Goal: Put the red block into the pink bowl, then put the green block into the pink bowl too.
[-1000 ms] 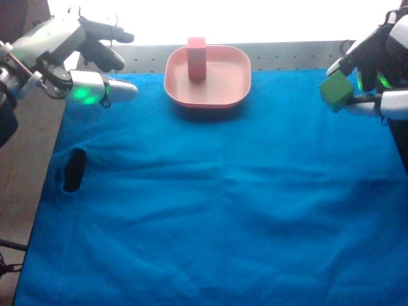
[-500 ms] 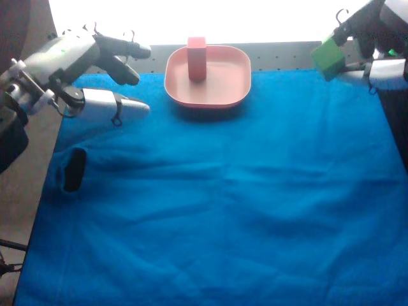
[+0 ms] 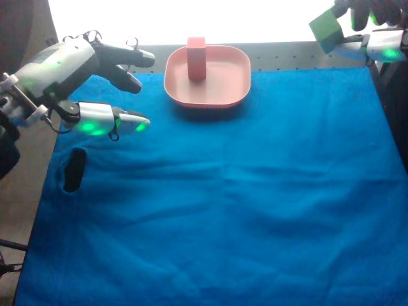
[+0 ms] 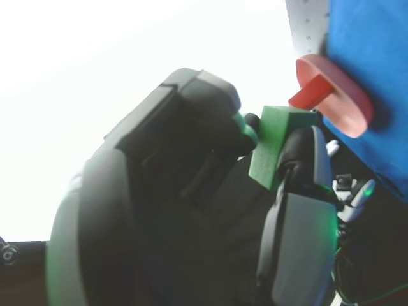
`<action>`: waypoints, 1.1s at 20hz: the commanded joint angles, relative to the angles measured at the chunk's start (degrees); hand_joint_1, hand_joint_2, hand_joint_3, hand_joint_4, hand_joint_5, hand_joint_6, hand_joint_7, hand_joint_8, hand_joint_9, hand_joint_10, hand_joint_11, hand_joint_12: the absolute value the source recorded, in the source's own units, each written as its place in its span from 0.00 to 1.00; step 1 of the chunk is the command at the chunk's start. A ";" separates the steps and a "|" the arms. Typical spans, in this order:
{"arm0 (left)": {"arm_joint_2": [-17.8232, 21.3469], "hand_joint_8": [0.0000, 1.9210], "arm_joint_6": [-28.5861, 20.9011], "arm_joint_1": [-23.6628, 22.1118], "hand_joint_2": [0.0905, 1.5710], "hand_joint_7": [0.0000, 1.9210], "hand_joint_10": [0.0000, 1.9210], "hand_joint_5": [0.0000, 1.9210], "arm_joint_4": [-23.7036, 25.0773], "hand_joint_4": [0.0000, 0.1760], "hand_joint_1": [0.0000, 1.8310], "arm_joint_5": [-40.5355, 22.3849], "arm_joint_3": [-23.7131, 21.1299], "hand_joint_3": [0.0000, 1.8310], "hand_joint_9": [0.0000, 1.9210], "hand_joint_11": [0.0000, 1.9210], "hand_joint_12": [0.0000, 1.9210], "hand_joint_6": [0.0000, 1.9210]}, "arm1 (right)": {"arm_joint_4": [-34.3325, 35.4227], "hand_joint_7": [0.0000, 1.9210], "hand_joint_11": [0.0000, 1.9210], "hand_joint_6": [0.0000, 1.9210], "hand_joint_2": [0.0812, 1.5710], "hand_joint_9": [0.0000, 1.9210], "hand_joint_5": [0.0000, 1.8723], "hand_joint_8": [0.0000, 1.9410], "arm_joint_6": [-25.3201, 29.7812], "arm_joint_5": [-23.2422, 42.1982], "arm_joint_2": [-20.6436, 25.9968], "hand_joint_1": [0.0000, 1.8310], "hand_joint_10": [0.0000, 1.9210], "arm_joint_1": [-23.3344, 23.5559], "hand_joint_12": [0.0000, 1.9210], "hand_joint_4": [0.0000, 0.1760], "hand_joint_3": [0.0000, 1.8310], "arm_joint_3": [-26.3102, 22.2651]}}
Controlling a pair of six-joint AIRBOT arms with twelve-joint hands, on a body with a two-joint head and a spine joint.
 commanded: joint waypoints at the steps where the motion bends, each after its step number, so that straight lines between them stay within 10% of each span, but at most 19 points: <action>1: 0.43 0.00 -0.20 -0.11 0.50 0.59 0.15 0.34 -0.42 0.00 0.53 -8.19 -0.34 0.00 0.45 0.09 0.55 0.00 | 0.13 0.58 0.41 0.09 0.64 0.50 0.71 0.52 0.30 6.87 -0.19 0.70 0.62 1.25 0.85 0.00 0.00 0.82; 2: 0.83 0.00 -0.20 0.22 0.51 0.59 0.16 0.34 -0.49 0.00 0.54 -8.63 -0.77 0.00 0.46 0.08 0.58 0.00 | 0.12 0.61 0.41 0.09 0.63 0.52 0.71 0.45 0.30 6.71 -0.72 0.70 0.53 1.68 0.78 0.00 0.00 1.54; 5: 1.24 0.00 -0.09 0.43 0.50 0.59 0.24 0.35 -0.48 0.00 0.54 -9.59 -1.30 0.00 0.47 0.13 0.65 0.00 | 0.12 0.58 0.43 0.15 0.61 0.49 0.72 0.54 0.30 6.68 -1.67 0.66 0.84 2.72 0.99 0.00 0.00 3.25; 8: 1.88 0.00 -0.07 0.50 0.50 0.60 0.33 0.36 0.05 0.00 0.54 -10.61 -2.09 0.00 0.43 0.10 0.68 0.00 | 0.05 0.60 0.46 0.20 0.61 0.53 0.70 0.51 0.30 6.37 -2.59 0.66 0.80 4.23 0.99 0.00 0.00 5.03; 13: 1.86 0.01 0.12 0.91 0.52 0.60 0.42 0.34 0.33 0.00 0.52 -11.14 -2.88 0.00 0.41 0.12 0.68 0.00 | -0.27 0.67 0.48 0.03 0.61 0.65 0.74 0.32 0.45 4.40 -4.93 0.70 0.25 5.40 0.68 0.00 0.00 7.96; 17: 1.85 0.01 0.12 1.01 0.52 0.60 0.38 0.34 0.32 0.00 0.51 -11.80 -3.18 0.00 0.41 0.11 0.68 0.00 | -2.83 0.52 0.41 0.03 0.61 0.47 0.76 0.62 4.84 0.83 -10.42 0.67 0.78 6.27 0.95 0.00 0.00 14.25; 18: 1.85 0.01 0.12 1.02 0.53 0.58 0.33 0.33 0.33 0.00 0.53 -11.95 -3.32 0.00 0.42 0.13 0.65 0.00 | -3.96 0.60 0.47 0.05 0.63 0.55 0.72 0.48 4.84 -0.54 -11.58 0.70 0.62 7.05 0.82 0.00 0.00 15.44; 21: 1.85 0.00 0.11 1.05 0.53 0.58 0.29 0.32 0.38 0.00 0.56 -11.96 -3.63 0.00 0.43 0.10 0.65 0.00 | -7.69 0.58 0.50 0.13 0.61 0.54 0.73 0.59 4.84 -3.97 -13.15 0.67 0.82 9.30 0.97 0.00 0.00 17.52; 22: 1.84 0.01 0.10 1.13 0.52 0.59 0.23 0.33 0.35 0.00 0.56 -11.95 -3.73 0.00 0.44 0.04 0.61 0.00 | -8.25 0.56 0.45 0.10 0.65 0.51 0.68 0.58 4.83 -4.63 -13.89 0.69 0.67 9.55 0.88 0.00 0.00 18.36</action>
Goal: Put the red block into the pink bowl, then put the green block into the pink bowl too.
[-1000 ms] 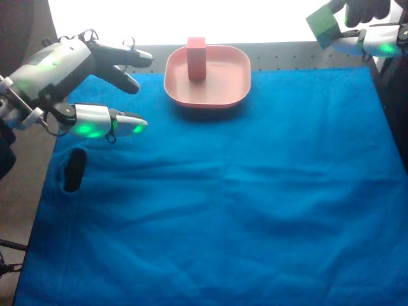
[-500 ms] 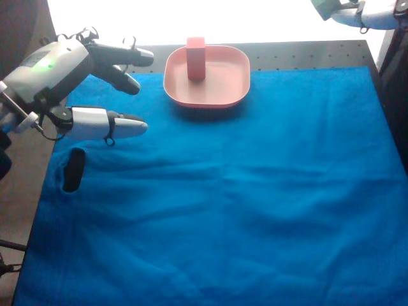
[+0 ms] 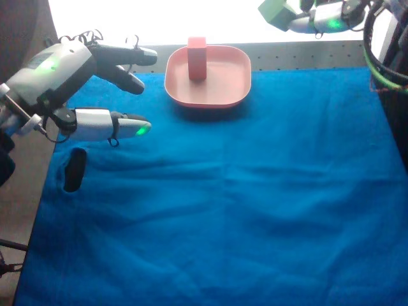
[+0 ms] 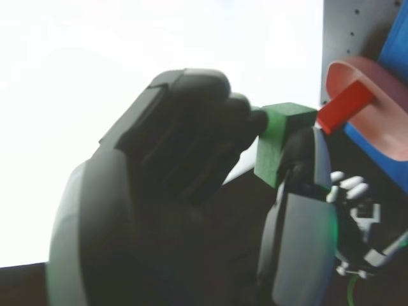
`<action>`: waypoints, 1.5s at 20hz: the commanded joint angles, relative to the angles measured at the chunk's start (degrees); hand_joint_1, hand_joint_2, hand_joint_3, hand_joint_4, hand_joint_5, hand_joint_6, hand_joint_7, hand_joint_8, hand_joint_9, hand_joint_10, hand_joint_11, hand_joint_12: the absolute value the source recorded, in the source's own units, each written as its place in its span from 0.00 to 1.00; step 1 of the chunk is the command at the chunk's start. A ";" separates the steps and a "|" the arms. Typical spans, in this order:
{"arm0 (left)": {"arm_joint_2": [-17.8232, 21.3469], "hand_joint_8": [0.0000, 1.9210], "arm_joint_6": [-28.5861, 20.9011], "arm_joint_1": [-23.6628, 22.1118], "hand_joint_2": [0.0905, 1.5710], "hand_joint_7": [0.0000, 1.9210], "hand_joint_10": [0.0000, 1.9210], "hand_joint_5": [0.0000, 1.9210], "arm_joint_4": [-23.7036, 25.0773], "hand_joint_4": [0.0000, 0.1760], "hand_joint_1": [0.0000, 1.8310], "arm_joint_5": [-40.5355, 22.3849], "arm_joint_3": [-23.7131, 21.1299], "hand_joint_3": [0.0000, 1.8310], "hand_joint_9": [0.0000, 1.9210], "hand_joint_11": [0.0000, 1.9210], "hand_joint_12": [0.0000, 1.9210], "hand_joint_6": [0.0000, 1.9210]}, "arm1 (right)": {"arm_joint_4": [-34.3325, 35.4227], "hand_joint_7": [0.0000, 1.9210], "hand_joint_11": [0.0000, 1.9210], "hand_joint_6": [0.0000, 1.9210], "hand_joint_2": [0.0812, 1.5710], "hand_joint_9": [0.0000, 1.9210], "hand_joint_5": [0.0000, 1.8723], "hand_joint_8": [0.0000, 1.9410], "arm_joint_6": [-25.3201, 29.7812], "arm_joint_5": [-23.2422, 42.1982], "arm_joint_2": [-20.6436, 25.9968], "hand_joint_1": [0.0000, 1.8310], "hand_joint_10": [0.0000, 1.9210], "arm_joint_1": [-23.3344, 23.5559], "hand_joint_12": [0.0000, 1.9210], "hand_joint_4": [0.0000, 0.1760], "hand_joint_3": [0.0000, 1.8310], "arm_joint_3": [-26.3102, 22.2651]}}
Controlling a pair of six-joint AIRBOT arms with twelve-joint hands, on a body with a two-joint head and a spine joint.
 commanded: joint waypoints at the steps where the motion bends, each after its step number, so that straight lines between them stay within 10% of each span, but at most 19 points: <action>1: 0.07 0.00 -0.17 -0.21 0.51 0.59 0.19 0.33 -0.70 0.00 0.56 -7.37 -0.16 0.00 0.45 0.04 0.59 0.00 | 0.45 0.59 0.45 0.11 0.65 0.54 0.68 0.51 0.33 5.37 -0.66 0.70 0.53 0.85 0.79 0.00 0.00 1.33; 5: 0.21 0.01 -0.19 0.06 0.51 0.59 0.20 0.33 -0.67 0.00 0.58 -7.57 -1.01 0.00 0.50 0.13 0.62 0.00 | -1.16 0.64 0.43 0.30 0.63 0.62 0.62 0.34 0.33 2.07 -5.11 0.69 0.16 1.62 0.58 0.00 0.00 5.64; 8: 0.22 0.01 -0.27 0.03 0.52 0.59 0.32 0.33 -0.68 0.00 0.56 -8.33 -1.10 0.00 0.43 0.11 0.66 0.00 | -1.30 0.57 0.35 0.39 0.66 0.61 0.58 0.45 0.33 1.13 -6.36 0.68 0.08 1.95 0.60 0.06 0.00 7.49; 12: -0.24 0.00 -0.85 -0.80 0.54 0.57 0.48 0.33 -0.43 0.00 0.56 -9.86 -1.39 0.00 0.38 0.10 0.73 0.00 | -1.11 0.58 0.38 0.18 0.64 0.62 0.66 0.49 0.34 1.01 -7.41 0.70 0.23 2.78 0.75 0.00 0.00 9.88; 25: -1.00 0.01 -1.92 -3.01 0.56 0.54 0.52 0.31 1.62 0.00 0.55 -9.49 -1.42 0.00 0.32 0.11 0.83 0.00 | -2.80 0.47 0.15 0.41 0.69 0.40 0.60 0.55 0.71 0.84 -9.05 0.67 0.24 4.02 0.75 0.00 0.00 11.34; 26: -1.06 0.01 -2.09 -3.08 0.57 0.54 0.52 0.30 1.63 0.00 0.56 -9.67 -1.39 0.00 0.30 0.09 0.79 0.00 | -3.73 0.48 0.19 0.43 0.68 0.42 0.59 0.52 0.97 0.72 -9.39 0.67 0.25 4.07 0.74 0.00 0.00 11.34; 27: -1.07 0.00 -2.16 -3.19 0.57 0.53 0.51 0.30 1.63 0.00 0.58 -9.79 -1.40 0.00 0.29 0.07 0.78 0.00 | -4.61 0.48 0.17 0.41 0.66 0.40 0.59 0.26 1.34 0.72 -9.73 0.62 0.21 4.14 0.71 0.01 0.00 11.35; 28: -1.09 0.01 -2.21 -3.32 0.57 0.54 0.49 0.31 1.68 0.00 0.57 -9.83 -1.41 0.00 0.31 0.07 0.78 0.00 | -4.96 0.52 0.18 0.41 0.66 0.44 0.59 0.11 1.50 0.72 -10.07 0.60 0.14 4.16 0.65 0.19 0.00 11.37; 30: -1.26 0.01 -2.56 -4.07 0.58 0.54 0.45 0.30 2.11 0.00 0.55 -9.74 -1.44 0.00 0.32 0.09 0.75 0.00 | -5.97 0.54 0.17 0.40 0.66 0.46 0.59 0.01 1.55 0.72 -10.73 0.60 0.03 4.17 0.53 0.15 0.00 11.37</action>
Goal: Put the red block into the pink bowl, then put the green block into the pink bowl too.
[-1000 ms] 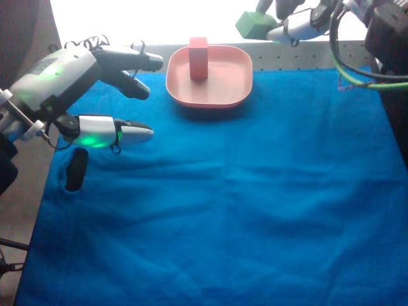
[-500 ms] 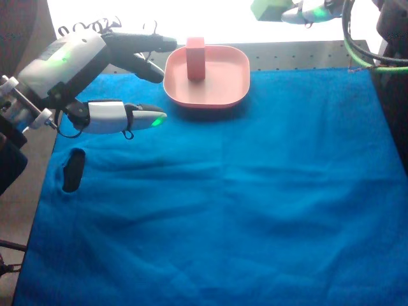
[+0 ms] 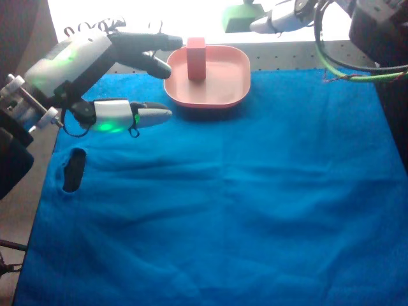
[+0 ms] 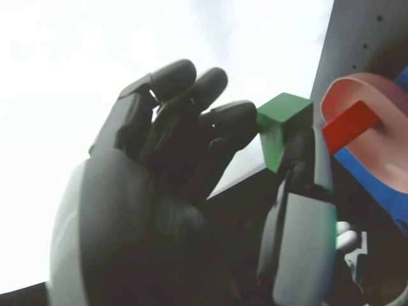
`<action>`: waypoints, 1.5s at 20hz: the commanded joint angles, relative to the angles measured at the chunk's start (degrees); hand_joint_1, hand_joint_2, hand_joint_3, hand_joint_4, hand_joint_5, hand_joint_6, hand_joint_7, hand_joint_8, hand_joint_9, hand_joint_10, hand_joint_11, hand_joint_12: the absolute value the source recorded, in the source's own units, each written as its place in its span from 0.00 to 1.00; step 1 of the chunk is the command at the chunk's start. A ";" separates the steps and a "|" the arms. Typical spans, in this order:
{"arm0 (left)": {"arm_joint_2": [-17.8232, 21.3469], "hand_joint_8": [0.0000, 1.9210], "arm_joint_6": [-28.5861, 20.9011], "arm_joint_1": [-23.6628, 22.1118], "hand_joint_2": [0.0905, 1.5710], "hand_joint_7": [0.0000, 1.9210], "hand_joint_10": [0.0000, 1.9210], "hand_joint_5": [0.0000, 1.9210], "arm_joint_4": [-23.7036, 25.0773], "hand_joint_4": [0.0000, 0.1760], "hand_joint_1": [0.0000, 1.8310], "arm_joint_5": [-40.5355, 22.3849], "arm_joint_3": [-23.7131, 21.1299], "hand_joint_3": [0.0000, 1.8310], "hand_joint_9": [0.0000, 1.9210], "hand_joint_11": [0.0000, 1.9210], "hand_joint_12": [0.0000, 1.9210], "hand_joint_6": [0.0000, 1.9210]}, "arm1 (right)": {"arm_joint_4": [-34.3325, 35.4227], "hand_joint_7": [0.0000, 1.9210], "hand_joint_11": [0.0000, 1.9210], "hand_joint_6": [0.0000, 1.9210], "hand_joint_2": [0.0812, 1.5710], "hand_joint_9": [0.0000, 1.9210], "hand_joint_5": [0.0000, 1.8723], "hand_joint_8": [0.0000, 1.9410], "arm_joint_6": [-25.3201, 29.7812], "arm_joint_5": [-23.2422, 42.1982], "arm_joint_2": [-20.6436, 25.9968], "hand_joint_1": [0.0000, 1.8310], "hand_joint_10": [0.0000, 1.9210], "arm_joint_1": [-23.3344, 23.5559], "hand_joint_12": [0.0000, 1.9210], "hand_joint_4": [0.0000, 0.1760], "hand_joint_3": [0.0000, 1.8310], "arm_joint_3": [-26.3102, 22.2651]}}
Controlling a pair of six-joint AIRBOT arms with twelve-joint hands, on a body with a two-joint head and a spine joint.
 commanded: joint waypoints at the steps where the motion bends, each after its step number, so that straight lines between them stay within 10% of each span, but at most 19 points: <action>1: -0.27 0.01 -0.57 -1.12 0.58 0.54 0.43 0.30 -0.06 0.00 0.54 -7.45 0.01 0.00 0.34 0.11 0.74 0.00 | 0.10 0.53 0.14 0.41 0.66 0.43 0.58 0.00 0.26 6.90 -0.15 0.59 0.01 1.17 0.50 0.42 0.00 0.25; 2: -0.44 0.01 -0.72 -1.94 0.57 0.54 0.41 0.31 0.25 0.00 0.54 -7.66 -0.10 0.00 0.35 0.12 0.72 0.00 | -0.18 0.54 0.18 0.39 0.65 0.46 0.59 0.00 0.26 6.91 -0.40 0.61 0.01 1.17 0.47 0.00 0.00 0.24; 5: -0.45 0.00 -1.04 -3.65 0.57 0.53 0.38 0.31 1.25 0.00 0.55 -8.01 -0.56 0.00 0.36 0.15 0.72 0.00 | -0.78 0.56 0.24 0.43 0.67 0.51 0.57 0.00 0.26 6.91 -1.10 0.64 0.01 1.17 0.46 0.00 0.00 0.57; 6: -0.43 0.00 -1.04 -4.20 0.57 0.53 0.42 0.31 1.56 0.00 0.54 -8.17 -0.78 0.00 0.35 0.11 0.73 0.00 | -0.77 0.58 0.28 0.34 0.65 0.56 0.61 0.34 0.26 6.91 -1.11 0.67 0.02 1.17 0.52 0.00 0.00 0.82; 8: -0.31 0.00 -1.04 -4.78 0.58 0.53 0.44 0.31 2.02 0.00 0.51 -8.68 -1.24 0.00 0.35 0.12 0.75 0.00 | -0.75 0.56 0.28 0.33 0.66 0.58 0.60 0.49 0.26 6.91 -1.14 0.68 0.01 1.16 0.61 0.00 0.00 1.20; 9: -0.19 0.02 -1.04 -4.82 0.57 0.55 0.47 0.33 2.21 0.00 0.49 -9.05 -1.52 0.00 0.37 0.16 0.79 0.00 | -0.69 0.53 0.11 0.43 0.68 0.54 0.56 0.49 0.26 6.90 -1.19 0.67 0.00 1.16 0.67 0.13 0.00 1.39; 17: -0.32 0.05 -1.15 -4.28 0.56 0.54 0.54 0.33 2.40 0.00 0.47 -9.23 -1.95 0.00 0.36 0.17 0.76 0.00 | -0.78 0.59 0.25 0.26 0.66 0.64 0.61 0.49 0.94 6.05 -2.59 0.70 0.05 1.14 0.80 0.00 0.00 1.99; 30: -0.41 0.27 -1.27 -3.96 0.56 0.46 0.53 0.32 2.24 0.00 0.50 -9.40 -2.23 0.00 0.37 0.17 0.75 0.00 | -3.80 0.58 0.34 0.27 0.65 0.63 0.62 0.48 1.37 3.04 -4.85 0.69 0.04 -0.44 0.66 0.00 0.00 2.21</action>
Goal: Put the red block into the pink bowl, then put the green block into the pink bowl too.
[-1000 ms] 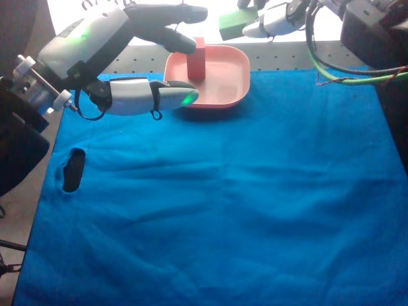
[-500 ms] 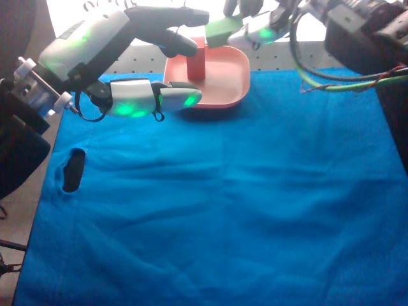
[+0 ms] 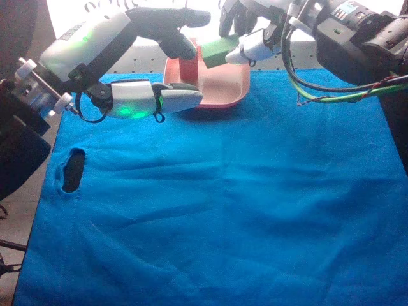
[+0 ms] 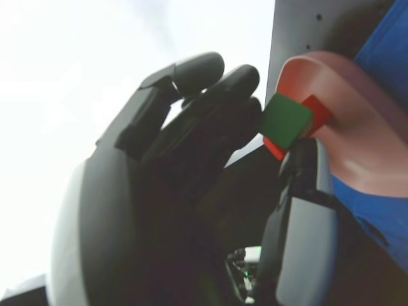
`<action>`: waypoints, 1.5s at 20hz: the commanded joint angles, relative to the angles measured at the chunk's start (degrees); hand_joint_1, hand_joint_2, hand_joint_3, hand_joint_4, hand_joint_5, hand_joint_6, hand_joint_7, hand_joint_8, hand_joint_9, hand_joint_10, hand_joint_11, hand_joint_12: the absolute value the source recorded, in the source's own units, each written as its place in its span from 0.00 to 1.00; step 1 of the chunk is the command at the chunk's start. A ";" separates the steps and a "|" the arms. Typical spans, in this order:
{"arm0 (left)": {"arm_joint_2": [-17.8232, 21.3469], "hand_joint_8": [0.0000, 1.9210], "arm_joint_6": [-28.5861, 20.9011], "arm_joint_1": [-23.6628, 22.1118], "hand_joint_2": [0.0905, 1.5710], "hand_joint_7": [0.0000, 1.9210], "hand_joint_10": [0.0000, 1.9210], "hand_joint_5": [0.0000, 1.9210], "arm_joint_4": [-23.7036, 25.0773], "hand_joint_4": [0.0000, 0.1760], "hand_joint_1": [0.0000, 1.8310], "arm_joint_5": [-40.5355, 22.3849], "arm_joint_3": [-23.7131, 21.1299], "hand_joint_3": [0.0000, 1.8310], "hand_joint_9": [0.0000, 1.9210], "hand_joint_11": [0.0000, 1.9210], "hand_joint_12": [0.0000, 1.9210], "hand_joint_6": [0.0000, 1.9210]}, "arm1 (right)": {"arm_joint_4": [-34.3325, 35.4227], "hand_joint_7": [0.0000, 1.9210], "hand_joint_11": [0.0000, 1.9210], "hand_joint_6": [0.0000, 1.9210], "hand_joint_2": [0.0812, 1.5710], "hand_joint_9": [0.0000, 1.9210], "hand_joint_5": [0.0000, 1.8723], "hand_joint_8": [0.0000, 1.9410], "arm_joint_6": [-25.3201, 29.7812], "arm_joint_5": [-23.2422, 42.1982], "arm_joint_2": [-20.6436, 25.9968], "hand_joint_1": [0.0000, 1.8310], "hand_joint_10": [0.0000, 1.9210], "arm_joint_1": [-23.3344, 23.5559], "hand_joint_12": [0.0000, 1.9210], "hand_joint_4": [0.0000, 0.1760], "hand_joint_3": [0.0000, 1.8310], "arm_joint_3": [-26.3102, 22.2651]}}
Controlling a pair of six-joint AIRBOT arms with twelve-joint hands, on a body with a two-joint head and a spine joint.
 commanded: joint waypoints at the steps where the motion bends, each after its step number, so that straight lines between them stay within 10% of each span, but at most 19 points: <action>1: -0.17 0.27 -0.38 -0.19 0.56 0.46 0.52 0.32 -0.78 0.00 0.50 -6.98 -0.13 0.00 0.37 0.16 0.74 0.00 | 0.71 0.57 0.32 0.30 0.66 0.61 0.61 0.49 0.48 7.00 -0.16 0.69 0.02 0.38 0.66 0.00 0.00 0.16; 2: -0.16 0.27 -0.38 -0.12 0.55 0.47 0.52 0.33 -0.84 0.00 0.50 -6.99 -0.13 0.00 0.37 0.16 0.74 0.00 | 0.71 0.58 0.32 0.34 0.66 0.61 0.58 0.47 0.54 7.00 -0.21 0.69 0.02 0.31 0.66 0.00 0.00 0.16; 3: -0.16 0.26 -0.38 -0.10 0.55 0.46 0.50 0.33 -0.90 0.00 0.50 -7.00 -0.13 0.00 0.37 0.15 0.73 0.00 | 0.71 0.53 0.27 0.12 0.61 0.61 0.49 0.25 0.58 7.00 -0.23 0.64 0.02 0.28 0.78 0.00 0.00 0.17; 5: -0.15 0.26 -0.38 -0.10 0.55 0.46 0.49 0.32 -0.95 0.00 0.50 -7.01 -0.13 0.00 0.37 0.15 0.73 0.00 | 0.71 0.54 0.20 0.01 0.55 0.40 0.41 0.06 0.93 7.00 -0.23 0.61 0.38 0.22 0.88 0.00 0.00 0.18; 6: -0.15 0.26 -0.38 -0.10 0.55 0.47 0.48 0.33 -0.95 0.00 0.48 -7.00 -0.13 0.00 0.39 0.18 0.73 0.00 | 0.71 0.46 0.14 0.00 0.53 0.35 0.39 0.02 1.01 7.00 -0.22 0.60 0.26 0.20 0.81 0.00 0.00 0.18; 10: -0.16 0.26 -0.38 -0.04 0.55 0.45 0.49 0.32 -1.07 0.00 0.49 -6.96 -0.12 0.00 0.37 0.16 0.75 0.00 | 0.71 0.37 0.20 0.00 0.49 0.40 0.30 0.00 1.43 7.00 -0.19 0.56 0.01 0.03 0.48 0.00 0.00 0.16; 15: -0.08 0.19 -0.39 0.89 0.54 0.48 0.39 0.33 -2.30 0.00 0.52 -6.73 -0.12 0.00 0.42 0.21 0.64 0.00 | -1.41 0.41 0.22 0.00 0.53 0.44 0.31 0.00 6.03 7.03 0.13 0.58 0.00 -0.09 0.52 0.00 0.00 0.32; 18: -0.01 0.10 -0.37 2.00 0.53 0.54 0.33 0.35 -3.92 0.00 0.53 -6.45 0.00 0.00 0.49 0.22 0.64 0.00 | -3.19 0.41 0.17 0.00 0.53 0.46 0.31 0.00 9.65 7.08 1.17 0.52 0.01 -0.09 0.73 0.00 0.00 -0.29; 20: -0.01 0.06 -0.35 3.12 0.53 0.57 0.25 0.35 -5.22 0.00 0.55 -6.53 0.23 0.00 0.51 0.23 0.61 0.00 | -3.51 0.41 0.17 0.00 0.52 0.45 0.31 0.00 9.65 7.22 2.08 0.52 0.01 -0.05 0.71 0.13 0.00 -1.55; 22: -0.13 0.01 -0.31 5.10 0.54 0.55 0.14 0.36 -7.34 0.00 0.54 -6.64 0.28 0.00 0.53 0.32 0.51 0.00 | -4.33 0.41 0.19 0.00 0.53 0.45 0.31 0.00 9.65 7.84 3.10 0.54 0.01 0.74 0.66 0.00 0.00 -3.27; 24: -0.17 0.00 -0.30 5.90 0.55 0.54 0.05 0.34 -8.49 0.00 0.54 -6.91 0.34 0.00 0.54 0.30 0.40 0.00 | -4.50 0.42 0.19 0.00 0.51 0.44 0.31 0.00 9.65 8.45 3.82 0.52 0.00 1.05 0.59 0.07 0.00 -4.48; 25: -0.22 0.00 -0.29 6.34 0.53 0.57 0.03 0.36 -9.66 0.00 0.55 -7.05 0.56 0.00 0.56 0.30 0.34 0.00 | -4.51 0.42 0.19 0.00 0.50 0.46 0.30 0.00 9.65 9.24 4.80 0.51 0.01 1.17 0.66 0.27 0.00 -5.77; 26: -0.22 0.01 -0.29 6.62 0.52 0.58 0.03 0.36 -10.33 0.00 0.54 -7.11 0.86 0.00 0.57 0.30 0.33 0.00 | -4.51 0.42 0.17 0.00 0.51 0.47 0.30 0.00 9.65 10.22 5.64 0.51 0.01 1.20 0.74 0.23 0.00 -6.72; 29: 0.03 0.00 -0.28 7.15 0.51 0.56 0.02 0.36 -12.43 0.00 0.57 -7.35 1.54 0.00 0.55 0.16 0.64 0.00 | -4.51 0.39 0.18 0.00 0.50 0.43 0.27 0.00 9.65 12.23 7.44 0.51 0.00 1.45 0.70 0.43 0.00 -8.72; 30: 0.09 0.00 -0.27 7.52 0.51 0.56 0.02 0.36 -13.53 0.00 0.56 -7.35 1.89 0.00 0.55 0.17 0.72 0.00 | -4.83 0.39 0.18 0.00 0.50 0.42 0.27 0.00 9.64 12.99 8.21 0.52 0.00 1.80 0.69 0.34 0.00 -9.87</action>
